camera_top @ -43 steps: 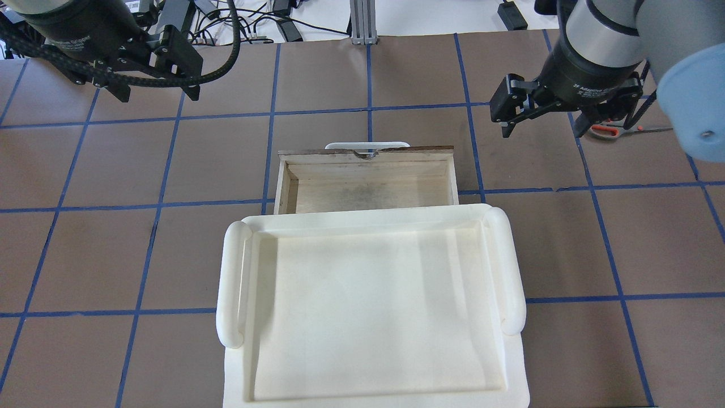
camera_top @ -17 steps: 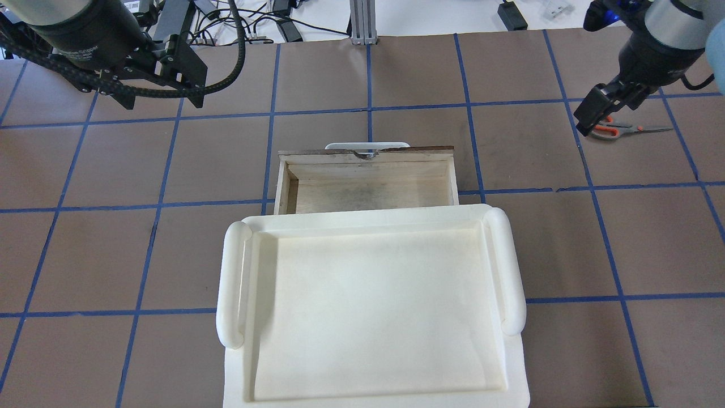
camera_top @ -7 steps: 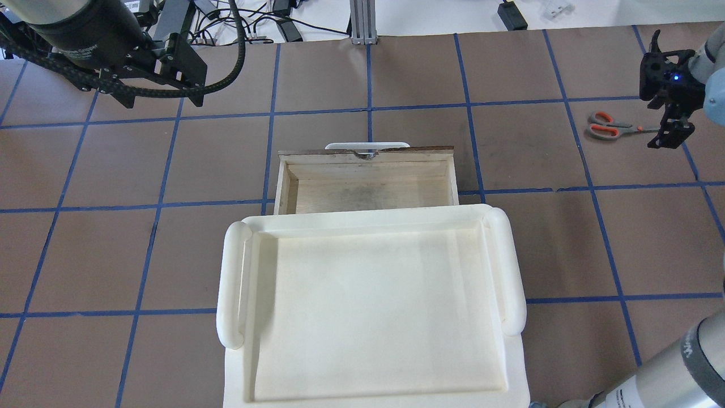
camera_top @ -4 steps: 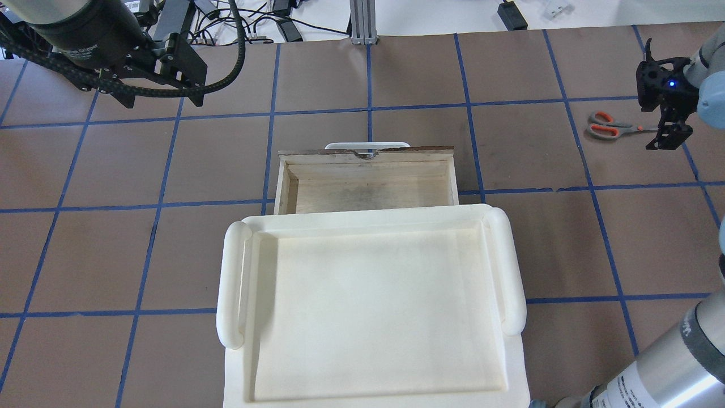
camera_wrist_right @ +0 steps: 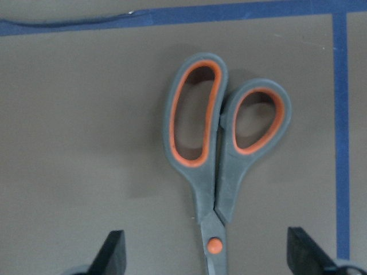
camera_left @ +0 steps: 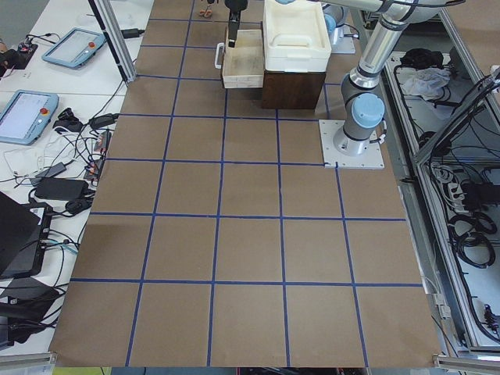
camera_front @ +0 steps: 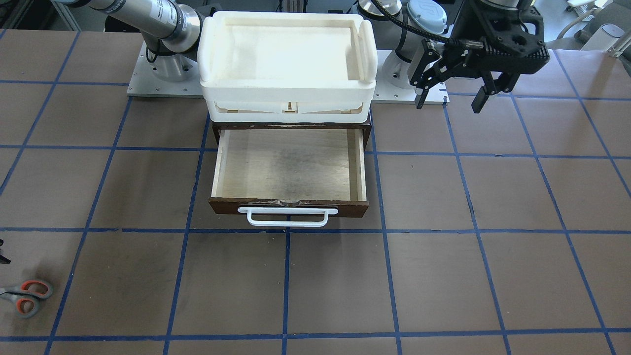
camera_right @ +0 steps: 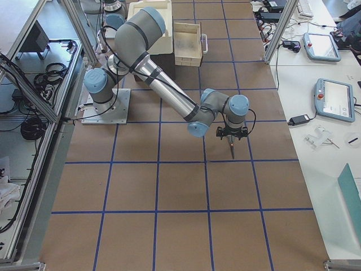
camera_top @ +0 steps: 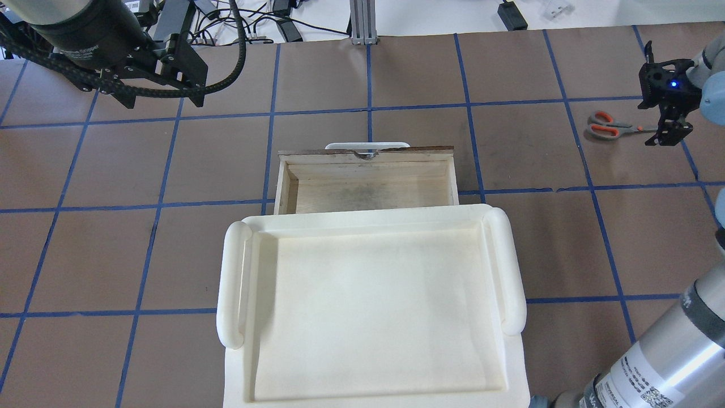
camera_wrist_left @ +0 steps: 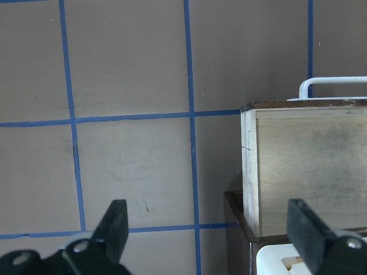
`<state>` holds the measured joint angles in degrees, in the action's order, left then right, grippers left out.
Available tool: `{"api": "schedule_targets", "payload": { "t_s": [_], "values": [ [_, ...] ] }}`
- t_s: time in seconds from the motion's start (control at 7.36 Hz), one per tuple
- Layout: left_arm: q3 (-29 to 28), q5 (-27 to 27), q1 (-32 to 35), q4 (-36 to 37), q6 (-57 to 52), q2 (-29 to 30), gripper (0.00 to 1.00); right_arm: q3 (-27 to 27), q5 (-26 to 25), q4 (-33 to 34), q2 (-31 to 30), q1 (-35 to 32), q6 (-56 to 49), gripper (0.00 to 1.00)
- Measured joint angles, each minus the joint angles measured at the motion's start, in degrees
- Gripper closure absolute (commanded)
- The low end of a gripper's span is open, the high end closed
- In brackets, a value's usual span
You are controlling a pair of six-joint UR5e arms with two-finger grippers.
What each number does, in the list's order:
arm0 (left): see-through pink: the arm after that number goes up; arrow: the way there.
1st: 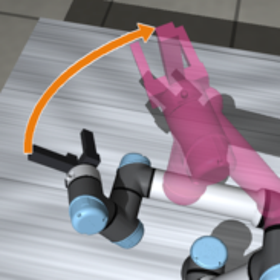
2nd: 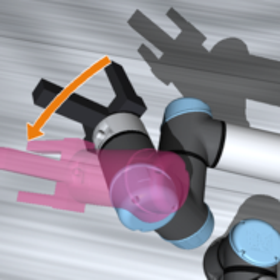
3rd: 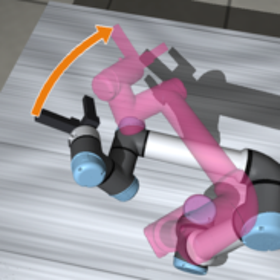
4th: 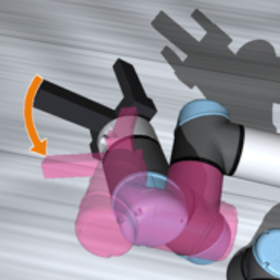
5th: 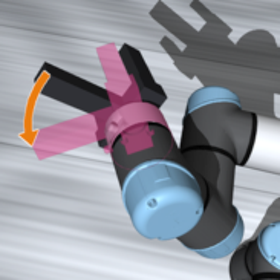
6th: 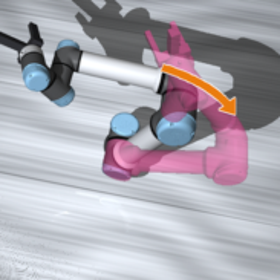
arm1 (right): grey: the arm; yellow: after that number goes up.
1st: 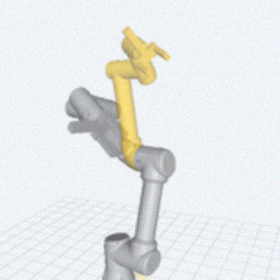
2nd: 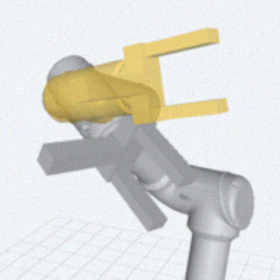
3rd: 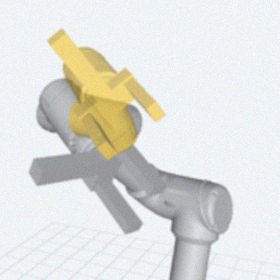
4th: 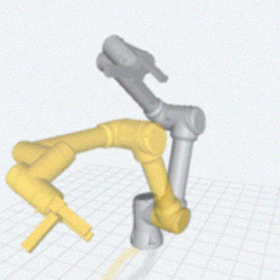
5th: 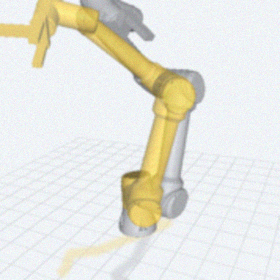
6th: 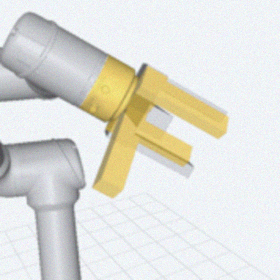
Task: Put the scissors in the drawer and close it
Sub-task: 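Close the right gripper on the scissors blades and lift them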
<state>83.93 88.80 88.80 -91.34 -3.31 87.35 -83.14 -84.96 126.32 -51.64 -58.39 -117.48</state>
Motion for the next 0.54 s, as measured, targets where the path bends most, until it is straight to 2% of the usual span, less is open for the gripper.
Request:
{"api": "schedule_targets", "payload": {
  "t_s": [0.41,0.54],
  "values": [
    [0.09,-0.1,0.06,0.1,-0.02,-0.15,0.0,0.57,0.14,0.4,2.29,0.03,-2.68,0.05],
    [0.09,-0.11,0.06,0.09,-0.02,-0.16,0.0,0.59,0.14,0.38,2.6,-0.01,-3.09,0.08]
  ]
}}
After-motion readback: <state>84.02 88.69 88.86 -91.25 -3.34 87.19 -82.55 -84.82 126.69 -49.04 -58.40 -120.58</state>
